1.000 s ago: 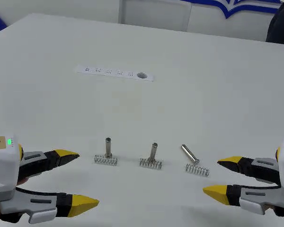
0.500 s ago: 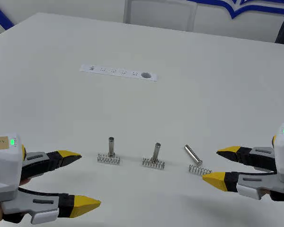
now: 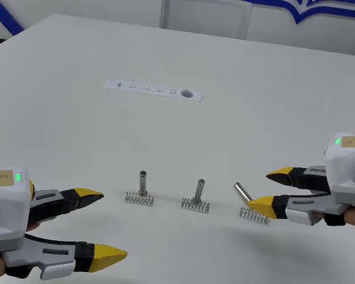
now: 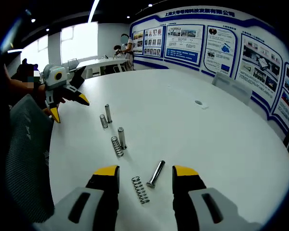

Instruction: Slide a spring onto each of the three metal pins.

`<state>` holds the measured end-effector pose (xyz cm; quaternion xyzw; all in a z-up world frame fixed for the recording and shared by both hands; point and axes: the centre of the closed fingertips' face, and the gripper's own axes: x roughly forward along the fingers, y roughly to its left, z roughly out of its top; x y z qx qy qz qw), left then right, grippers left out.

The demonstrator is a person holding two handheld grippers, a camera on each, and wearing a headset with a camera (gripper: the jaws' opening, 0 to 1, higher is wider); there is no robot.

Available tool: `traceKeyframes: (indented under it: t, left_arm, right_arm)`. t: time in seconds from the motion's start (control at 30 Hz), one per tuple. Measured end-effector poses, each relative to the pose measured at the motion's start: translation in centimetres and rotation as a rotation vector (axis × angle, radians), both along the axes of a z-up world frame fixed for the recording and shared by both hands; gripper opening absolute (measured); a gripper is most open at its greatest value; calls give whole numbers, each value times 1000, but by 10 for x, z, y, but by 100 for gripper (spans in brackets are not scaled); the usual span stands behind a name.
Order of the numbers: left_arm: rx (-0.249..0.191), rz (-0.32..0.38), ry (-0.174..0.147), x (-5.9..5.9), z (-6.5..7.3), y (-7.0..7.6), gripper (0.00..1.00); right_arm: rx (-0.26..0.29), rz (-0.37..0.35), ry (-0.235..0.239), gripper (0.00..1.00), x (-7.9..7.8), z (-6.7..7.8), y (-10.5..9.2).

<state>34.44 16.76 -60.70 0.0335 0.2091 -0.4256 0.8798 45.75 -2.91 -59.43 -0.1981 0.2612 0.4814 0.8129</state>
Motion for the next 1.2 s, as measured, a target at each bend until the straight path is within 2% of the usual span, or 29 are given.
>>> traceKeyframes:
  t: [0.3,0.47,0.7,1.2]
  left_arm:
    - [-1,0,3,-1,-1,1,70]
    - [-2,0,4,-1,-1,1,70]
    - [-3,-3,5,-1,-1,1,70]
    - [-10,-5,13,-1,-6,2,69]
  right_arm:
    - [-51,-38,26,42,17,-7,5]
    - [-86,-81,60,36,27,-15,8]
    - [-166,-126,106,30,33,-33,10]
    - [-196,-223,214,19,41,-55,13]
